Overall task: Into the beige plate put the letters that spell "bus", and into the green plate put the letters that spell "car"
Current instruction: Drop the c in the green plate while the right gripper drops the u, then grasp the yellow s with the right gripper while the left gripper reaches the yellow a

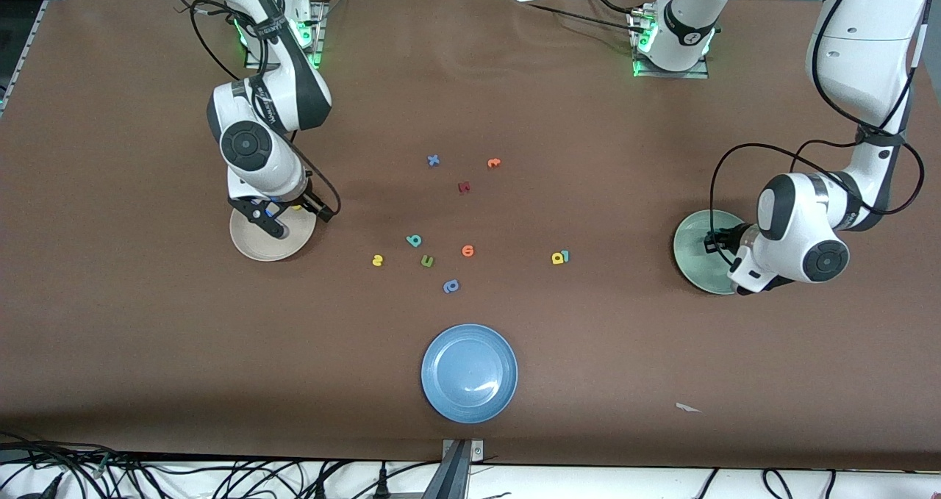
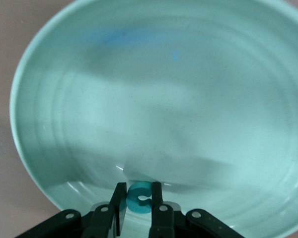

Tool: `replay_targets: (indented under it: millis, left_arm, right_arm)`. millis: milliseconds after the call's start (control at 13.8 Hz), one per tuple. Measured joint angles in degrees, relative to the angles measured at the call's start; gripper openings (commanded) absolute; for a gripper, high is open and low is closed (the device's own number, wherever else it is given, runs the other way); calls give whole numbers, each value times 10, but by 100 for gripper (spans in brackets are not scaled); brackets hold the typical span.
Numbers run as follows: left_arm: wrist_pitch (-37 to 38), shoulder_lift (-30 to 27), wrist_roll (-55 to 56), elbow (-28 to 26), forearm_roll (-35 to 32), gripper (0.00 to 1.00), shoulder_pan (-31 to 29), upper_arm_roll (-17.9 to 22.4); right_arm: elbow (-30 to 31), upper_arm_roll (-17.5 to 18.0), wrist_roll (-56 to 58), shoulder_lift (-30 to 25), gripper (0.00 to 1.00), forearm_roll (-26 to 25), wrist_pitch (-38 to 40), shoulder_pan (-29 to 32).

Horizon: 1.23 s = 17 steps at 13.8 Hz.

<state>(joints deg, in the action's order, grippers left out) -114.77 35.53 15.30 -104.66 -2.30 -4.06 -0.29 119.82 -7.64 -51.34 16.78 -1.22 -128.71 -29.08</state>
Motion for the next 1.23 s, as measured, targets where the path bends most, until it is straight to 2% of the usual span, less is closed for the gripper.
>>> replay_targets:
  millis: [72,217,290,579,724,796,941,1013,1086,1231]
  left_arm:
    - [0,-2,0,-1,0,21,0,0]
    - [0,-8,-1,-2,0,88,0,-1]
    - [1,-13,-1,-3,0,100,0,-1]
    - [41,-57,0,2,11,100,0,-11]
    - [60,-90,15,4,41,100,0,-30]
    - [63,-103,39,5,55,100,1,-46]
    - [63,-113,110,8,62,100,2,-84]
    - [57,-113,150,9,63,100,3,-104]
    - [42,-111,194,9,64,100,5,-124]
    - [-11,-103,281,8,64,100,7,-161]
  right_arm:
    - [-16,7,31,5,100,0,0,-1]
    - [-63,23,58,33,100,0,0,-7]
    - [-91,28,60,56,100,0,1,-13]
    - [-208,34,65,167,98,0,0,-28]
    - [-245,34,67,207,75,3,0,-31]
    - [-254,34,67,221,68,12,-3,-30]
    - [-260,34,70,238,62,39,-22,-30]
    - [-261,34,70,242,54,45,-31,-30]
    - [-262,34,70,244,51,48,-35,-30]
    - [-263,34,70,244,51,51,-36,-30]
